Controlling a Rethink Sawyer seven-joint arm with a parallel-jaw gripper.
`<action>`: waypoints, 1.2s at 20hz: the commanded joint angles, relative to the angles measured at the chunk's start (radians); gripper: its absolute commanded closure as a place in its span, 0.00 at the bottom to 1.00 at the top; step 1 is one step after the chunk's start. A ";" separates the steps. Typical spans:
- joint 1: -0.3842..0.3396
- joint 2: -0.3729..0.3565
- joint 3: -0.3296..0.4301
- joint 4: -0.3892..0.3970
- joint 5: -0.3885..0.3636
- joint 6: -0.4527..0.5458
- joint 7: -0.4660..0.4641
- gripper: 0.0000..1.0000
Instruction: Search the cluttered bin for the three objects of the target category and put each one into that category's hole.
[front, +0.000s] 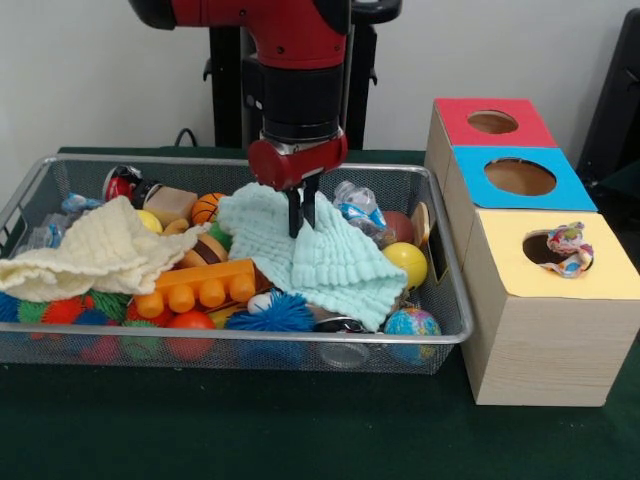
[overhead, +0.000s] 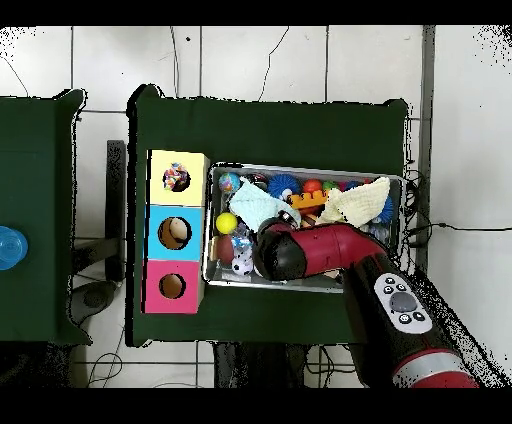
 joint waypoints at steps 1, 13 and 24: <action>-0.032 -0.054 0.002 0.038 0.065 0.082 0.126 1.00; -0.166 -0.308 0.058 0.125 0.167 0.315 -0.083 1.00; -0.242 -0.296 0.137 0.021 0.131 0.441 -0.192 1.00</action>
